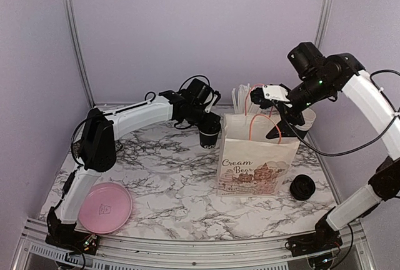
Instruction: Pack the takeout coffee
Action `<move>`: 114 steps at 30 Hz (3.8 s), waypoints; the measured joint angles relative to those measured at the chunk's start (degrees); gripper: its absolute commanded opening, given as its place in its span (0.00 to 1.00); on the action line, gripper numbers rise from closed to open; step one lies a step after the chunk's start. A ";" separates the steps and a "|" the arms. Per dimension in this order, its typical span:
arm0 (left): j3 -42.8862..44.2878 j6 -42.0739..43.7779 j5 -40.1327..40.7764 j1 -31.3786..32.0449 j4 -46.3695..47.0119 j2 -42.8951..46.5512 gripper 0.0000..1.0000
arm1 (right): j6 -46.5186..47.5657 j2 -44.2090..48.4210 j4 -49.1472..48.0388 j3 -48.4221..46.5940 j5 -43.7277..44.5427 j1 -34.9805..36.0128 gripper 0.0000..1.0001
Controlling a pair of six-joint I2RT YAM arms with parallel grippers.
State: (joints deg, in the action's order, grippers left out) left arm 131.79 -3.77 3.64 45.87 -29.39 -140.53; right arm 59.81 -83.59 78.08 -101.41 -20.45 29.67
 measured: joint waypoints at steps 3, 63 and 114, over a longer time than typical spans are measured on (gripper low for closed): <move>-3.85 0.15 0.09 0.00 -1.09 3.13 0.58 | 0.09 0.59 0.02 -2.54 -0.66 0.00 0.99; -38.88 3.28 -6.05 17.64 -21.66 38.97 0.89 | -27.19 7.98 -34.69 10.19 -27.32 -22.36 0.99; -29.55 0.13 -2.73 20.48 -34.47 27.69 0.71 | -25.33 9.11 -35.78 15.10 -30.14 -22.73 0.99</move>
State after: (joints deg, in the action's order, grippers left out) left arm 102.24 -3.64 0.91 66.35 -63.86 -112.84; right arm 34.48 -74.48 42.30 -86.30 -50.59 6.94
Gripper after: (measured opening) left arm 0.737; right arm 0.987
